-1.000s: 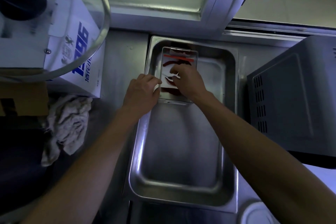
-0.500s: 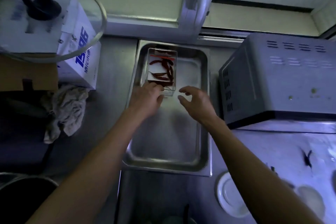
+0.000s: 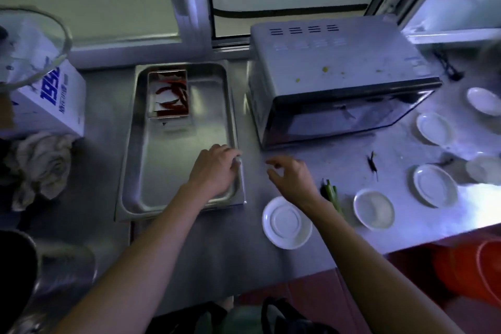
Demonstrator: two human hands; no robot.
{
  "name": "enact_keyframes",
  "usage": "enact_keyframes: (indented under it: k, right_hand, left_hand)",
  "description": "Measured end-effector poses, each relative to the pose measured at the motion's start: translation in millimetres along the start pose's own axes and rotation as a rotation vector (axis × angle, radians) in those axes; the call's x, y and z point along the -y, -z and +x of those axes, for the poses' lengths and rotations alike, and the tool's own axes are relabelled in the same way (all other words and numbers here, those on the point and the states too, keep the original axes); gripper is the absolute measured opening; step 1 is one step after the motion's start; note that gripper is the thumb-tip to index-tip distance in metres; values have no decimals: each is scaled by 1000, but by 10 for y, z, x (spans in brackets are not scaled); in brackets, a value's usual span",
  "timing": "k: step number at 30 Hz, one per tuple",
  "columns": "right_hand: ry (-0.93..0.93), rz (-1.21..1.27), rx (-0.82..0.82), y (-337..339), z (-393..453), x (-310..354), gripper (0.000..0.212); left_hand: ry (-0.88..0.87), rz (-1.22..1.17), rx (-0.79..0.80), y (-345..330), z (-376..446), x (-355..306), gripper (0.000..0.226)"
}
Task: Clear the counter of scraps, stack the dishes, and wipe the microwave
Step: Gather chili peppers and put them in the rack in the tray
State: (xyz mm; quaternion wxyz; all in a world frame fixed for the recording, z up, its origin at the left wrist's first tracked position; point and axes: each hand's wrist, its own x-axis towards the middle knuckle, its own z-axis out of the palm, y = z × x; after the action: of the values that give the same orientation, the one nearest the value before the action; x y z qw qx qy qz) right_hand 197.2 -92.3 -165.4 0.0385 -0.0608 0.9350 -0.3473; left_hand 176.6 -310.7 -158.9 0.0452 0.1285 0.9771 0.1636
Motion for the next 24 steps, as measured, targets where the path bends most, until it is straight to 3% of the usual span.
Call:
enact_keyframes:
  k: [12,24]
  right_hand:
    - [-185,23,-164,859,-1528,-1111,14]
    - [-319,136,-162,1056,-2019,-1551,26]
  left_hand:
    - [-187,-17,81,-719,-407,-1729,29]
    - [-120,25,169,-1196,-430,-2094,29]
